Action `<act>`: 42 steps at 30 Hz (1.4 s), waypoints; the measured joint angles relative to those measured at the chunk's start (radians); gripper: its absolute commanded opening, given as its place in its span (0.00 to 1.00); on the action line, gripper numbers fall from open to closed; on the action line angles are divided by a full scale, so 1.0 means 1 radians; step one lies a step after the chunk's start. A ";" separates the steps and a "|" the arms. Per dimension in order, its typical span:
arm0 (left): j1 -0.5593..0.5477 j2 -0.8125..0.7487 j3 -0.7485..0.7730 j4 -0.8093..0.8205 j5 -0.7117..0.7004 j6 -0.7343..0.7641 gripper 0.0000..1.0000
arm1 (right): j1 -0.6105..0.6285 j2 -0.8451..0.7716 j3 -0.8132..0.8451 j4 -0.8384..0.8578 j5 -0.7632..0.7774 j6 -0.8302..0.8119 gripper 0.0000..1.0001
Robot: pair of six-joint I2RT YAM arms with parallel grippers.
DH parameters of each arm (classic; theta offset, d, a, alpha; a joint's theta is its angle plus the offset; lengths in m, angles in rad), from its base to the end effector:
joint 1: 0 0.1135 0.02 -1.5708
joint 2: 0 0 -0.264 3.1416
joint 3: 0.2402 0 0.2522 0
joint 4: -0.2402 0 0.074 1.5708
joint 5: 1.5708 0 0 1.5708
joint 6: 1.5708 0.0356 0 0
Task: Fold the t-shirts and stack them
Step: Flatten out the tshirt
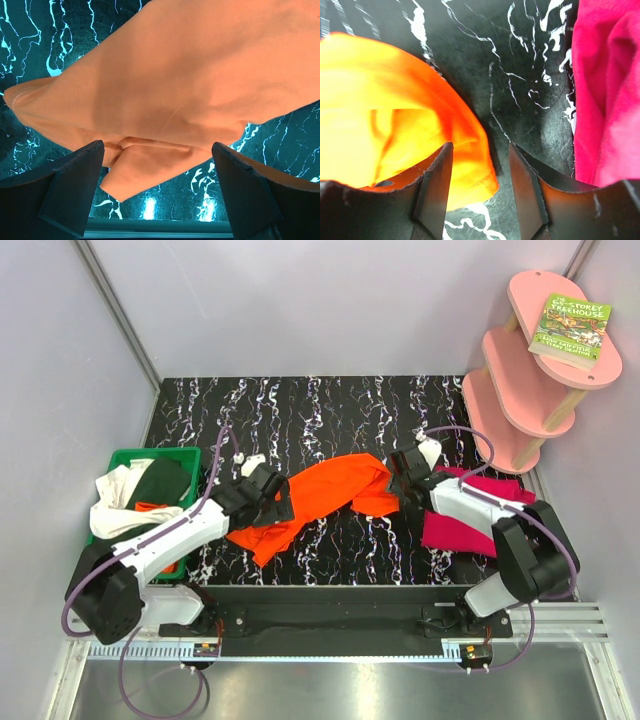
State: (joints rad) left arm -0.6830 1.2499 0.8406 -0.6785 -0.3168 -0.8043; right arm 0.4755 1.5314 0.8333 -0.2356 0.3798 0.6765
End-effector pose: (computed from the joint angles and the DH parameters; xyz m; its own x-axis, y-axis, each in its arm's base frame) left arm 0.1896 -0.1400 0.2261 -0.8276 -0.2090 -0.5209 -0.1567 0.9772 -0.1432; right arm 0.2723 0.1254 0.1797 -0.7007 0.2932 -0.6504 0.2688 0.9530 0.1401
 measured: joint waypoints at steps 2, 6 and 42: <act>-0.002 -0.006 0.000 0.000 0.000 -0.002 0.94 | 0.000 -0.030 -0.004 0.000 -0.001 0.000 0.54; -0.012 -0.016 0.000 0.000 0.001 -0.008 0.94 | 0.000 -0.067 -0.033 0.003 -0.010 0.003 0.49; -0.051 -0.051 -0.030 0.000 0.007 -0.046 0.93 | -0.001 -0.024 -0.122 0.059 -0.121 -0.034 0.50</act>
State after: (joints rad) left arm -0.7345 1.1988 0.8104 -0.6785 -0.3096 -0.8505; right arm 0.4747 1.5070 0.7116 -0.1764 0.2592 0.6430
